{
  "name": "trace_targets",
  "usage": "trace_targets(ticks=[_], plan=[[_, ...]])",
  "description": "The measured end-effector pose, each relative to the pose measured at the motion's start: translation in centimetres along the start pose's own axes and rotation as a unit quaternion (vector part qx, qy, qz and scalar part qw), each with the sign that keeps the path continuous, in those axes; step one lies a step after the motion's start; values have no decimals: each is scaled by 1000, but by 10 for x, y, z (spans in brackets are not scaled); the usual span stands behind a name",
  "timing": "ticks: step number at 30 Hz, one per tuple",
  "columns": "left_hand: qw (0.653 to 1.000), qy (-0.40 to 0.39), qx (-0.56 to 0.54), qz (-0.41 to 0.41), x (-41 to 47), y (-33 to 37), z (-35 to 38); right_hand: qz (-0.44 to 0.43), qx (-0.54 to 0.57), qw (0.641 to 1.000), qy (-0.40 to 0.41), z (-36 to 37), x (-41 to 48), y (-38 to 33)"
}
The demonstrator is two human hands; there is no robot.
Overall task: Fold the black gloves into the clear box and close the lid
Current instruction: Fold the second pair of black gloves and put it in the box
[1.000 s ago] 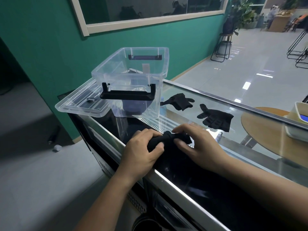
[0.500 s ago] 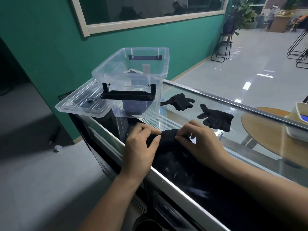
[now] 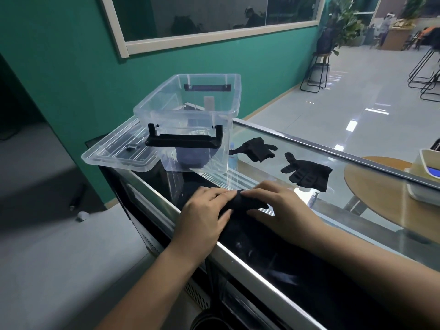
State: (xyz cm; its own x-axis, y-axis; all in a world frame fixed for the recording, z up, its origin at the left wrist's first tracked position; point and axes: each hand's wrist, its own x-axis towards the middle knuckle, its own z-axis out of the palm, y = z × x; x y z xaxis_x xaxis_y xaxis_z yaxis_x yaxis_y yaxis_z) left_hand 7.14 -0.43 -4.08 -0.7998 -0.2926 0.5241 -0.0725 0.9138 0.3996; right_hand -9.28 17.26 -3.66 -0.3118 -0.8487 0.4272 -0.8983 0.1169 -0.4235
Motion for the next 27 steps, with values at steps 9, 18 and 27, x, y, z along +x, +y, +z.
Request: trace_targets(ticks=[9, 18, 27], plan=[[995, -16, 0, 94, 16, -8, -28, 20, 9, 1000, 19, -13, 12, -18], [980, 70, 52, 176, 103, -11, -118, -50, -39, 989, 130, -85, 102, -64], [989, 51, 49, 127, 183, -48, -157, -21, -55, 990, 129, -99, 206, -67]])
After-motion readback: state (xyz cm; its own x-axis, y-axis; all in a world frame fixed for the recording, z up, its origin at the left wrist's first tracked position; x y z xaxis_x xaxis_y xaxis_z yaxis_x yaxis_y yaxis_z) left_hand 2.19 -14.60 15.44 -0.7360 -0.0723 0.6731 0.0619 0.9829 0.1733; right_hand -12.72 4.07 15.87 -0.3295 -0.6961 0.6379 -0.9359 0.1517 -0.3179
